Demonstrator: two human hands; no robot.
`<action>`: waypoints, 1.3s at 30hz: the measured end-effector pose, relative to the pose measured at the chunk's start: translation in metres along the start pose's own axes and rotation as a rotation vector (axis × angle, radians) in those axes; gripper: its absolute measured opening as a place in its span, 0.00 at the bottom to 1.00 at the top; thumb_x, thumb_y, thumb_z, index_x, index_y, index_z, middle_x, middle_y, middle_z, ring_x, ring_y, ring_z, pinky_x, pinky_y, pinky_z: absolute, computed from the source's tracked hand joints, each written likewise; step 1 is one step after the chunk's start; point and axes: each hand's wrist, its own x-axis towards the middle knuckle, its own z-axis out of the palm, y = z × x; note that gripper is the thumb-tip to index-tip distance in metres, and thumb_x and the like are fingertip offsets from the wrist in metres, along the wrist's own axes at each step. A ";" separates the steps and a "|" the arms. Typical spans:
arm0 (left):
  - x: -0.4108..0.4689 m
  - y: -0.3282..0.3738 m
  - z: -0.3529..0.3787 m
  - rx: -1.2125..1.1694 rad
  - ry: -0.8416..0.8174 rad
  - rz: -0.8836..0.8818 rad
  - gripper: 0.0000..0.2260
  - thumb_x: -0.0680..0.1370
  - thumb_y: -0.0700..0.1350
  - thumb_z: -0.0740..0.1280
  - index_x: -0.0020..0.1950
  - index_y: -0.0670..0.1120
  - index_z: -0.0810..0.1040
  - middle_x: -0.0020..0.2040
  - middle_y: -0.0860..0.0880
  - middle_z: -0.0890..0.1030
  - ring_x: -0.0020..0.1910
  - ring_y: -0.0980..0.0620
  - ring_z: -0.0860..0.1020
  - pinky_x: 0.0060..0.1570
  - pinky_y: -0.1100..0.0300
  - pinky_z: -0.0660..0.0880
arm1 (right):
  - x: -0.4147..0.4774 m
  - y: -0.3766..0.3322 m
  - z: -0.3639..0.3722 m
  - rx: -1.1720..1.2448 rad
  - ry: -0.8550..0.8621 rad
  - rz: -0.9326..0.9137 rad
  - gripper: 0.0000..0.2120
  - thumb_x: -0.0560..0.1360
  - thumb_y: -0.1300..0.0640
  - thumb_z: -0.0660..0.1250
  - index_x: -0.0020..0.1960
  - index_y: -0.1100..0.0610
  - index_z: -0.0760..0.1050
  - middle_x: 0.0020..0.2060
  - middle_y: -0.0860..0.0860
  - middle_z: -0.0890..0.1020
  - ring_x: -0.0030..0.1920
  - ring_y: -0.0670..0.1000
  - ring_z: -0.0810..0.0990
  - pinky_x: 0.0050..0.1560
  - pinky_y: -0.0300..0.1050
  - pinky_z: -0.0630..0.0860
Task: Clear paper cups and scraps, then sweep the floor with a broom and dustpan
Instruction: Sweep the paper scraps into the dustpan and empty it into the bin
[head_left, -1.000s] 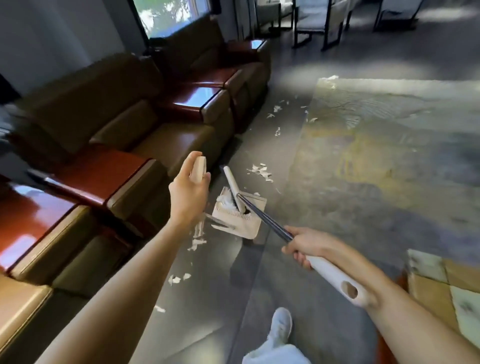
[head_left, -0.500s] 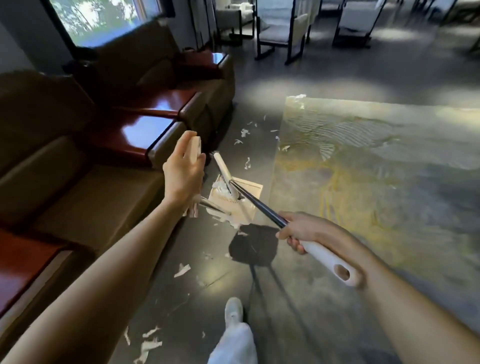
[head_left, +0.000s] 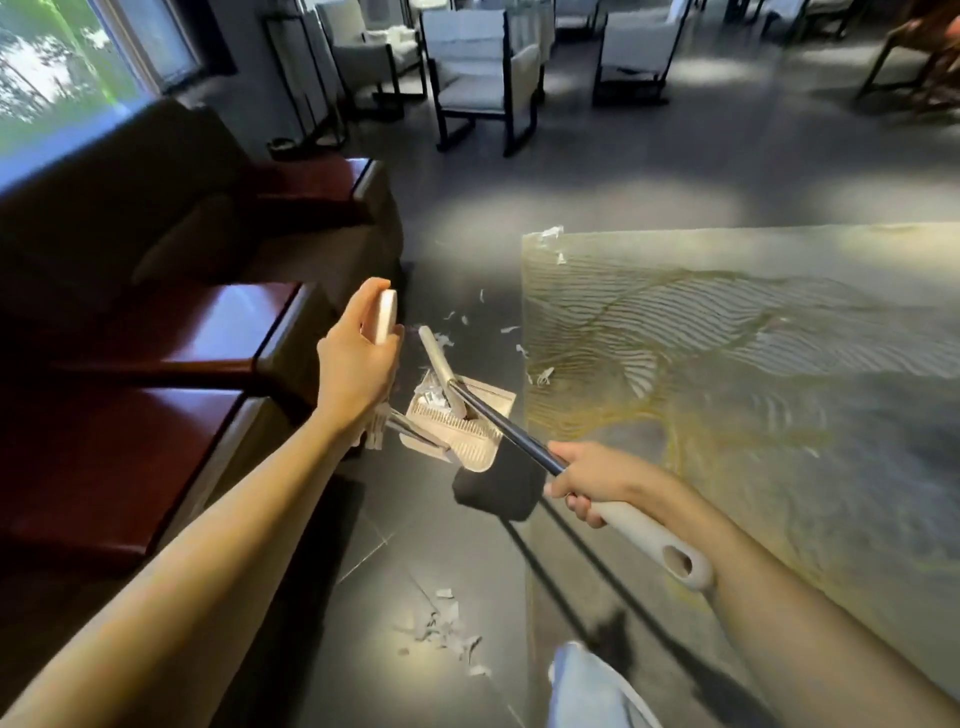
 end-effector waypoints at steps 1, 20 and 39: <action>0.033 -0.008 0.014 0.000 -0.002 0.002 0.20 0.79 0.42 0.64 0.70 0.55 0.68 0.58 0.39 0.78 0.46 0.40 0.80 0.36 0.60 0.78 | 0.026 -0.019 -0.013 0.000 0.004 -0.005 0.30 0.78 0.69 0.59 0.76 0.50 0.59 0.30 0.51 0.67 0.17 0.41 0.65 0.18 0.31 0.62; 0.663 -0.101 0.248 -0.139 0.067 -0.052 0.19 0.78 0.38 0.65 0.65 0.57 0.73 0.49 0.47 0.80 0.26 0.60 0.74 0.25 0.62 0.74 | 0.496 -0.447 -0.282 -0.173 -0.021 -0.019 0.27 0.78 0.67 0.60 0.74 0.52 0.60 0.25 0.51 0.66 0.20 0.44 0.65 0.18 0.33 0.64; 1.287 -0.195 0.453 -0.098 0.251 -0.090 0.18 0.77 0.40 0.66 0.62 0.59 0.74 0.44 0.47 0.79 0.30 0.50 0.77 0.32 0.49 0.80 | 0.980 -0.869 -0.529 -0.188 -0.133 -0.051 0.16 0.77 0.66 0.61 0.55 0.46 0.67 0.18 0.47 0.70 0.19 0.43 0.67 0.21 0.34 0.67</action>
